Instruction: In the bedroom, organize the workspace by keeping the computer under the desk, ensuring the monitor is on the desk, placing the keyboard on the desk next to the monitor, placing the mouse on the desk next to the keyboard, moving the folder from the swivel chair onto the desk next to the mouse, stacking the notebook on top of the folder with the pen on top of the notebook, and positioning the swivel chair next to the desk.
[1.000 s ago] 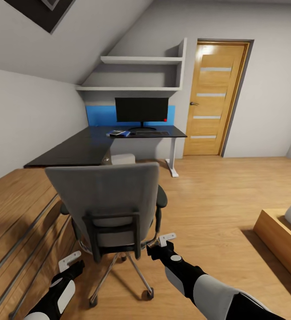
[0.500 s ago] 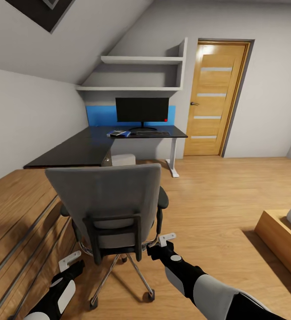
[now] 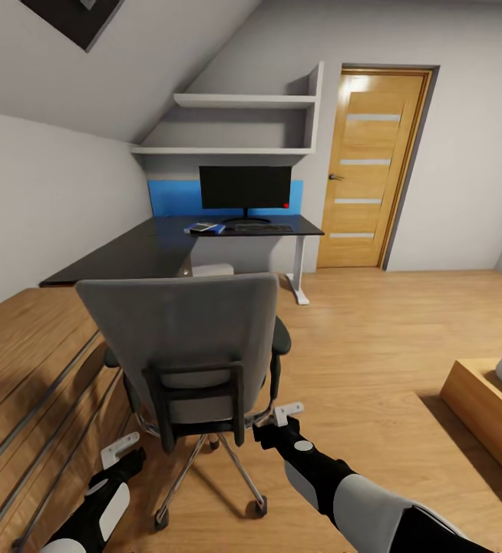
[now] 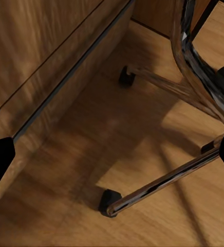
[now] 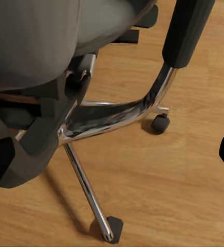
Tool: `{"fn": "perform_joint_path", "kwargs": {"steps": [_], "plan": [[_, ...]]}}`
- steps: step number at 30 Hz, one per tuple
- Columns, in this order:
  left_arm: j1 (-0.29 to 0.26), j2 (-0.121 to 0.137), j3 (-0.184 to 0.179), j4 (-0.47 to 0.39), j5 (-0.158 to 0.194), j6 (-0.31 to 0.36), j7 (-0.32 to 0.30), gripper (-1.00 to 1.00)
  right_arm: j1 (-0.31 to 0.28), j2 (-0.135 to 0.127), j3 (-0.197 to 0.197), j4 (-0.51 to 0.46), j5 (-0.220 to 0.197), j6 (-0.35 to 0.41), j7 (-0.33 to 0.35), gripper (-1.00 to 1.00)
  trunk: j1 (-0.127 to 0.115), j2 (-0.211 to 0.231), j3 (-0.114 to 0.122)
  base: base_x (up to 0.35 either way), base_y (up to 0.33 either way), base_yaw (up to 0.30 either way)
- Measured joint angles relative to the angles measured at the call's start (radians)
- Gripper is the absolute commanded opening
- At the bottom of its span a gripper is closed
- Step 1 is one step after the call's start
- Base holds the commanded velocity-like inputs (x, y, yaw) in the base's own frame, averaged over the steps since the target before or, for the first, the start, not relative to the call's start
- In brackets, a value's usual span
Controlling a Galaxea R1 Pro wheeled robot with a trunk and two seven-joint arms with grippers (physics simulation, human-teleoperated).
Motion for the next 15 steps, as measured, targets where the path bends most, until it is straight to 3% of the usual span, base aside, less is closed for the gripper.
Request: {"fn": "perform_joint_path", "kwargs": {"steps": [15], "plan": [[0.0,-0.002,0.001,0.0,0.0,0.0,0.001,1.0,0.0,0.0,0.0,0.0,0.0,0.0,0.0,1.0,0.054,-0.098,-0.044,0.0,0.0,0.0]]}}
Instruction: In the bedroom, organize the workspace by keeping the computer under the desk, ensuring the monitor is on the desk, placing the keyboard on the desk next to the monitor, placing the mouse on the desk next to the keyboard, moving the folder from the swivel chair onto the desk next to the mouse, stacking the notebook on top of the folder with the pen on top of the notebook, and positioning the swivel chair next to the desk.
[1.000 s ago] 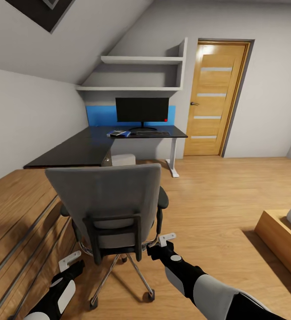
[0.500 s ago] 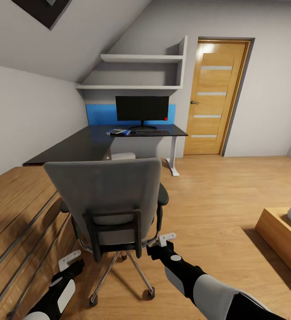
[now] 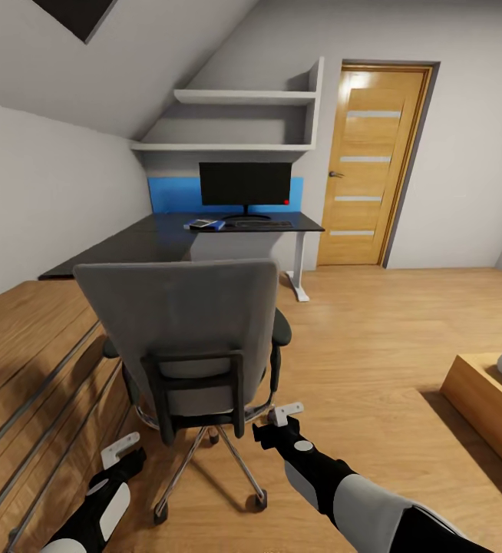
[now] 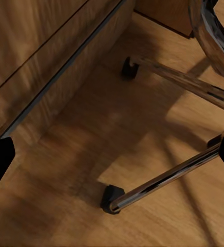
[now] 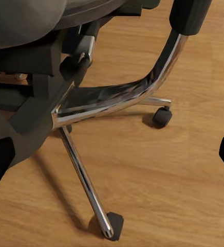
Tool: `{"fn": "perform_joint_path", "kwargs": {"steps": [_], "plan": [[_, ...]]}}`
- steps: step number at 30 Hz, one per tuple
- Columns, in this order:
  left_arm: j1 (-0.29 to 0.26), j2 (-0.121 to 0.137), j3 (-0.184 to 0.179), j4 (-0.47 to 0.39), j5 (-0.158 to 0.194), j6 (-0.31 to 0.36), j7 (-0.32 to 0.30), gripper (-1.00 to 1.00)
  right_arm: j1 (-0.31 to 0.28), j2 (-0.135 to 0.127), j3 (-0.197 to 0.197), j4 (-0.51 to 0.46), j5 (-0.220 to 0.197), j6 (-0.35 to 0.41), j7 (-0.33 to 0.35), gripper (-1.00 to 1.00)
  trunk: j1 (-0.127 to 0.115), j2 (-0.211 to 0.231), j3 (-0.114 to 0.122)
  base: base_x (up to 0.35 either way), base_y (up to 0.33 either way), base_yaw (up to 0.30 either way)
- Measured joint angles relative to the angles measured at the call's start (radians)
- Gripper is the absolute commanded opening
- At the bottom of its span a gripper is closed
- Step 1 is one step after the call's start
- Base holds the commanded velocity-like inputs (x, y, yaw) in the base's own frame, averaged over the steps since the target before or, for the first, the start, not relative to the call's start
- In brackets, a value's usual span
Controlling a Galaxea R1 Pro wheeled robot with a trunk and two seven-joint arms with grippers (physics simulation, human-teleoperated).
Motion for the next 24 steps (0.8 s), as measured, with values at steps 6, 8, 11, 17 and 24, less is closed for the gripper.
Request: {"fn": "perform_joint_path", "kwargs": {"steps": [6,8,11,17,24], "plan": [[0.0,-0.001,-0.002,0.0,-0.001,0.001,0.001,1.0,0.0,0.0,0.0,0.002,0.0,-0.001,0.0,1.0,0.0,0.0,0.0,0.0,0.0,0.0],[0.0,-0.001,-0.003,0.0,-0.001,0.001,0.0,1.0,0.0,0.0,0.0,0.002,0.001,-0.006,0.0,1.0,0.0,0.0,0.0,0.0,0.0,0.0],[0.0,-0.001,-0.003,0.0,-0.001,0.0,0.0,1.0,0.0,0.0,0.0,0.005,0.001,-0.028,0.0,1.0,0.0,0.0,0.0,0.054,0.0,0.0],[0.0,-0.002,-0.005,0.0,-0.002,-0.001,0.0,1.0,0.0,0.0,0.0,0.011,0.0,-0.089,-0.002,1.0,0.0,0.0,0.0,0.156,0.0,0.0],[0.0,0.0,-0.005,0.0,-0.002,-0.002,0.001,1.0,0.0,0.0,0.0,0.012,0.0,-0.102,-0.003,1.0,0.0,0.0,0.0,0.112,0.0,0.0]]}}
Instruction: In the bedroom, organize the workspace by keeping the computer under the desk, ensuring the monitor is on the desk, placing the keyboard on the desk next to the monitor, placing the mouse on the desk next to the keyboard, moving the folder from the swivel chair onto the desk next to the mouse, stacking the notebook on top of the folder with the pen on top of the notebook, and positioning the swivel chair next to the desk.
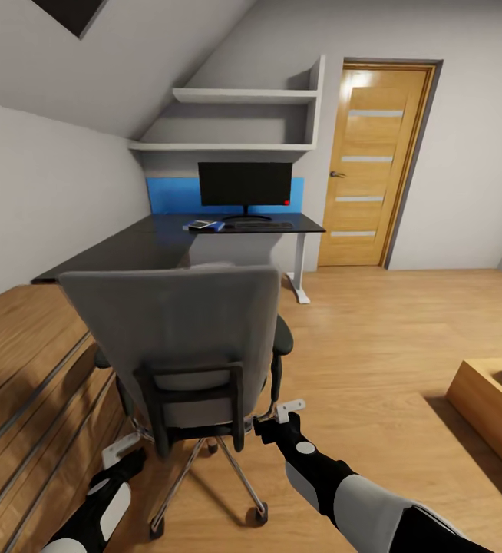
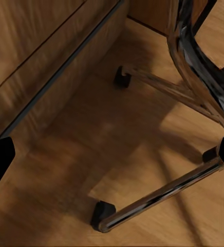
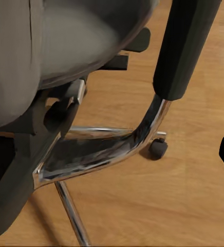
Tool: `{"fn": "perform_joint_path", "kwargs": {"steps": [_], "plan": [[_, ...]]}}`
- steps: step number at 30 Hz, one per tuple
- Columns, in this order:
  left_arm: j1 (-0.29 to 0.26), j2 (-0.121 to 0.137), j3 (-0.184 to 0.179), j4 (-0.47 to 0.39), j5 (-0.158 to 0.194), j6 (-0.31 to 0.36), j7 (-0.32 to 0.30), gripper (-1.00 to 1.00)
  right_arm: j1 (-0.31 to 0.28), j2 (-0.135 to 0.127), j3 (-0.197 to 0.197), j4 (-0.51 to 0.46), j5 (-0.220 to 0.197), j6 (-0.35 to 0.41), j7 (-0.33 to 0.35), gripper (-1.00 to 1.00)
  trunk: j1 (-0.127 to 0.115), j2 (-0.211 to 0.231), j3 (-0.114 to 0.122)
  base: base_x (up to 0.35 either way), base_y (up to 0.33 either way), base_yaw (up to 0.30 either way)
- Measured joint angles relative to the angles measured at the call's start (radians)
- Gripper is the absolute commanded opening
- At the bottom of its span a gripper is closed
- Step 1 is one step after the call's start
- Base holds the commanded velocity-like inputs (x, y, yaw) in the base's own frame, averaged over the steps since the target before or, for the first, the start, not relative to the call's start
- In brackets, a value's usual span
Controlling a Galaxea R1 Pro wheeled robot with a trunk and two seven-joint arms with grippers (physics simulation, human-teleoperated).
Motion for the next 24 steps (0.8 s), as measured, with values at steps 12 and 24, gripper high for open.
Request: {"fn": "perform_joint_path", "kwargs": {"steps": [12,24], "plan": [[0.0,0.0,0.0,0.0,0.0,0.0,0.006,1.0,0.0,0.0,0.0,0.001,-0.001,-0.001,0.0,1.0,0.0,0.0,0.003,0.105,-0.035,-0.062],[0.0,-0.002,-0.001,0.0,-0.001,-0.014,0.003,1.0,0.0,0.0,0.0,0.002,-0.001,-0.001,0.0,1.0,0.0,0.0,0.014,0.001,-0.128,-0.157]]}}
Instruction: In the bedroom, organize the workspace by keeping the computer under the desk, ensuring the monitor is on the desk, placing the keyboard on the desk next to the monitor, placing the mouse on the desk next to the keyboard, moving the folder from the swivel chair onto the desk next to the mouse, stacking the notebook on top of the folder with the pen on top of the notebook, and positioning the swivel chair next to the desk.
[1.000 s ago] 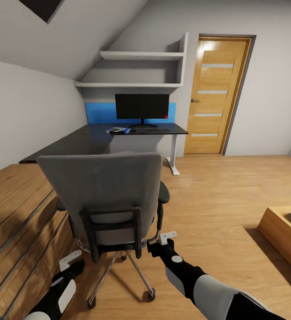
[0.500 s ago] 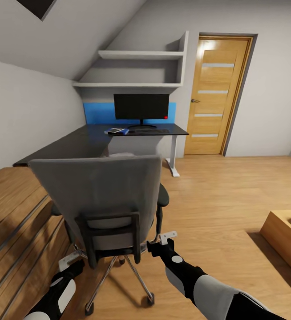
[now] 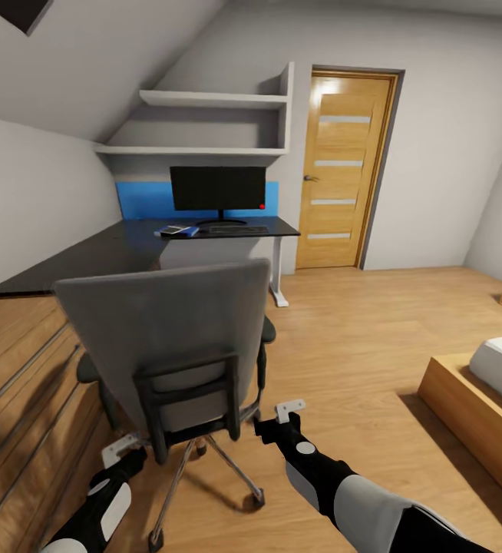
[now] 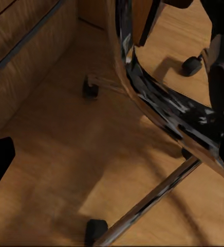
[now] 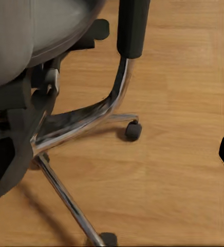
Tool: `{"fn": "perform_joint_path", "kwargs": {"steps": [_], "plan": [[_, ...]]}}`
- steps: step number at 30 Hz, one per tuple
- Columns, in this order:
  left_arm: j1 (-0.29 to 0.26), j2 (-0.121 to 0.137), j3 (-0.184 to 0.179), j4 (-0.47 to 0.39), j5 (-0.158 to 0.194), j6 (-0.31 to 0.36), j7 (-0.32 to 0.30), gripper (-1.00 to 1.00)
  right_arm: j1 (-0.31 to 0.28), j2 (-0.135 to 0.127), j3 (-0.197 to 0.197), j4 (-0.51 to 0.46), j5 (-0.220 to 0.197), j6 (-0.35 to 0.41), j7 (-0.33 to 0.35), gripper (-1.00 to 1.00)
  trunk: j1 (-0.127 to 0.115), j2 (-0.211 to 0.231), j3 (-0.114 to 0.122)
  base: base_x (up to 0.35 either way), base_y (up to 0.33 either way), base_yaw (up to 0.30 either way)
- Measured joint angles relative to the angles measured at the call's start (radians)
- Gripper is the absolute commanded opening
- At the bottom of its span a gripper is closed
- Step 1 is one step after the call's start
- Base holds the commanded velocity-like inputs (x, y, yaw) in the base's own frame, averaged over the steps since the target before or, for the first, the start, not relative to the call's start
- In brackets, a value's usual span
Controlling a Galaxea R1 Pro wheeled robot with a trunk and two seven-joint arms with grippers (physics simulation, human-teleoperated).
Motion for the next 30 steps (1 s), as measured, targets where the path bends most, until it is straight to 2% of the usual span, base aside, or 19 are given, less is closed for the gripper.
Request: {"fn": "perform_joint_path", "kwargs": {"steps": [9,17,25,30], "plan": [[0.0,0.0,0.0,0.0,0.0,-0.008,0.0,1.0,0.0,0.0,-0.001,0.0,0.0,0.0,0.0,1.0,0.0,0.0,0.0,0.0,-0.28,-0.001],[0.0,0.002,0.0,0.0,0.0,-0.008,-0.002,1.0,0.0,0.0,-0.002,0.0,0.0,-0.001,0.0,1.0,0.0,0.0,0.0,0.0,-0.052,0.0],[0.0,-0.001,0.001,0.0,-0.002,-0.008,0.001,1.0,0.0,0.0,-0.001,0.0,0.0,-0.001,0.0,1.0,0.0,0.0,0.0,0.0,-0.245,0.0],[0.0,0.0,0.001,0.0,-0.002,-0.007,-0.004,1.0,0.0,0.0,-0.001,0.001,0.0,-0.003,0.0,1.0,0.0,0.0,0.0,-0.007,-0.008,0.0]]}}
